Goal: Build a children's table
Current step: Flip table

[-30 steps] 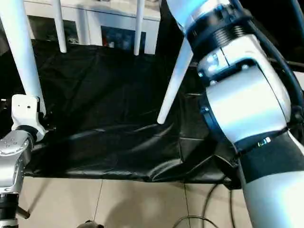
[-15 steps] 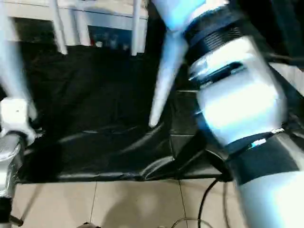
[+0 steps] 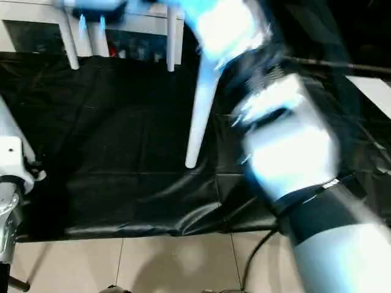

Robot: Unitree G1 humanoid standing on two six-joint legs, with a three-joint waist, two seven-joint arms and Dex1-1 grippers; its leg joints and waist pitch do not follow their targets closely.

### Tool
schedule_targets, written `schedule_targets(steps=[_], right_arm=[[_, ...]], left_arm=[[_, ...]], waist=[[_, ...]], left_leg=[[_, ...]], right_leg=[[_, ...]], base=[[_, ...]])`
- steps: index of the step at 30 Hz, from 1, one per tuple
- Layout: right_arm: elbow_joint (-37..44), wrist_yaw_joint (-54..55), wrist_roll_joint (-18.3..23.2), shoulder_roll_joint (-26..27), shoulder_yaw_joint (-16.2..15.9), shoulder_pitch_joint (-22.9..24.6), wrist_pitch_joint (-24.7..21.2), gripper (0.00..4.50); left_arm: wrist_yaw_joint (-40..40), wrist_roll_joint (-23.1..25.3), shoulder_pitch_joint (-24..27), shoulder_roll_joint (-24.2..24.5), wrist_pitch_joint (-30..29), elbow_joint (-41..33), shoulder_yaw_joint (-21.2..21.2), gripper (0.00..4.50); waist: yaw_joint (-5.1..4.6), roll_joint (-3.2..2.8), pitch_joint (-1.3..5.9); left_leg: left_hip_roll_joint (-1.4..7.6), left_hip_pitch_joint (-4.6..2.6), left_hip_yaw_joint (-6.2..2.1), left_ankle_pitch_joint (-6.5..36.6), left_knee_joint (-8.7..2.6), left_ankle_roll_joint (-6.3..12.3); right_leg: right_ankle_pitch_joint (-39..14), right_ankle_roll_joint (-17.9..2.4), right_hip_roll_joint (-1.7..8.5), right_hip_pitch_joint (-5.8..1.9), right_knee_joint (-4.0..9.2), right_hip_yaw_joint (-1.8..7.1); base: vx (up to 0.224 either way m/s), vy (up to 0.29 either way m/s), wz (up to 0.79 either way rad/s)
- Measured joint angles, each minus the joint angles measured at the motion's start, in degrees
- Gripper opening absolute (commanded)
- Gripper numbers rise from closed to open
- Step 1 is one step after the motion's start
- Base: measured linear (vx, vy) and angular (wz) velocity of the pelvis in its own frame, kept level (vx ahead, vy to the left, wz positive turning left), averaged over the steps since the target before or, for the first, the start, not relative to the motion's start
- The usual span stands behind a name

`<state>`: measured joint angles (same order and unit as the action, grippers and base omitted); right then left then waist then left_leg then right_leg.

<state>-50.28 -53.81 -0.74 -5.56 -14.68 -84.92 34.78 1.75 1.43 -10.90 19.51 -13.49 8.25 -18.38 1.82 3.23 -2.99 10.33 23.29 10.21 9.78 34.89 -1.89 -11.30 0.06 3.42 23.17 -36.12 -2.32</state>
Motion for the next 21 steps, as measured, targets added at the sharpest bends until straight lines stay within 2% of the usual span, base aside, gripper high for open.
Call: schedule_targets(steps=[1, 2, 4, 5, 9, 12, 13, 14, 16, 18, 21], right_arm=[[0.2, -0.6, 3.2, 1.6, 1.7, 1.1, 0.1, 4.5], [0.2, -0.6, 5.4, 2.5, 3.2, 1.6, 0.3, 4.5], [0.2, -0.3, 8.5, 2.9, 5.7, 1.8, 0.4, 4.5], [0.5, -0.1, 9.5, 3.0, 6.6, 1.8, 0.3, 4.5], [3.3, -0.5, 12.3, 3.8, 8.0, 3.7, -1.6, 4.5], [5.5, -1.0, 13.7, 4.4, 8.1, 8.5, -5.1, 4.5], [13.8, -0.4, 14.9, 4.0, 7.4, 15.7, -8.9, 4.5], [17.2, -0.4, 15.6, 4.1, 6.7, 20.2, -10.6, 4.5], [21.3, -0.3, 16.2, 3.7, 4.8, 26.3, -14.9, 4.5], [27.4, -0.3, 18.0, 2.8, 3.2, 32.0, -19.0, 4.5], [32.8, -1.9, 19.4, 0.2, -0.1, 39.5, -24.9, 4.5]], left_arm=[[0.0, -0.4, 0.6, 0.0, 1.3, 0.0, -0.1, 4.12], [0.0, -0.5, 1.2, 0.0, 2.2, 0.0, -0.4, 4.12], [0.0, -0.5, 2.0, 0.0, 2.7, 0.5, -0.5, 4.16], [0.0, -0.5, 2.2, 0.1, 2.7, 0.6, -0.6, 4.4], [-0.3, -0.3, 2.2, 0.5, 3.1, 1.5, -0.8, 4.4], [-0.6, -0.4, 2.9, 1.0, 4.8, 2.1, -1.0, 4.4], [-0.3, -0.9, 4.1, 1.0, 7.0, 1.8, -1.3, 4.4], [-0.2, -1.5, 4.9, 1.0, 8.2, 1.7, -1.8, 4.4], [0.3, -2.5, 5.8, 0.8, 9.8, 1.6, -2.8, 4.4], [1.9, -4.7, 7.7, -0.5, 12.2, 0.2, -4.3, 4.4], [3.8, -6.7, 10.5, -1.3, 15.6, -0.8, -4.8, 4.4]], waist=[[0.0, 0.01, 0.01], [0.02, 0.01, 0.01], [0.31, -0.15, -0.1], [0.4, -0.22, -0.14], [0.31, -0.22, -0.15], [0.26, -0.09, -0.07], [0.57, 0.21, 0.12], [0.8, 0.26, 0.12], [0.7, 0.3, 0.06], [0.77, 0.3, 0.08], [1.26, 0.31, 0.1]], left_leg=[[0.01, 0.01, 0.0, 0.0, 0.0, -0.01], [0.01, 0.01, 0.0, 0.0, 0.0, 0.0], [0.01, 0.03, 0.01, 0.0, 0.0, 0.0], [0.01, 0.02, 0.01, 0.0, 0.01, 0.0], [0.01, -0.09, 0.01, 0.0, 0.02, -0.01], [0.01, -0.17, 0.01, 0.0, -0.02, -0.01], [0.01, -0.28, -0.03, 0.0, -0.16, -0.02], [0.02, -0.37, -0.04, -0.1, -0.11, -0.11], [0.0, -0.15, -0.01, -0.1, -0.1, -0.17], [0.01, -0.3, -0.01, -0.1, -0.15, -0.19], [0.02, -0.33, -0.03, -0.1, -0.38, -0.21]], right_leg=[[0.0, 0.0, -0.01, 0.0, 0.01, 0.0], [0.0, 0.0, -0.01, 0.0, 0.01, 0.0], [0.0, 0.0, -0.01, -0.01, 0.04, -0.02], [0.0, 0.0, -0.01, -0.02, 0.04, -0.02], [0.0, -0.1, -0.01, -0.11, 0.05, -0.01], [0.1, -0.2, -0.01, -0.14, 0.03, -0.01], [0.1, -0.2, -0.04, -0.32, 0.22, -0.06], [0.0, -0.1, -0.04, -0.42, 0.2, -0.06], [0.3, -0.1, -0.04, -0.17, 0.28, -0.02], [0.3, -0.1, -0.04, -0.26, 0.35, -0.03], [0.3, -0.1, -0.08, -0.22, 0.45, -0.07]], base=[[0.0, 0.0, 0.0], [0.0, 0.0, 0.0], [0.0, 0.0, 0.0], [0.0, 0.0, 0.0], [0.0, 0.0, 0.0], [0.0, 0.0, 0.0], [0.0, 0.0, 0.0], [0.0, 0.0, 0.0], [0.0, 0.0, 0.0], [0.0, 0.0, 0.0], [0.0, 0.0, 0.0]])
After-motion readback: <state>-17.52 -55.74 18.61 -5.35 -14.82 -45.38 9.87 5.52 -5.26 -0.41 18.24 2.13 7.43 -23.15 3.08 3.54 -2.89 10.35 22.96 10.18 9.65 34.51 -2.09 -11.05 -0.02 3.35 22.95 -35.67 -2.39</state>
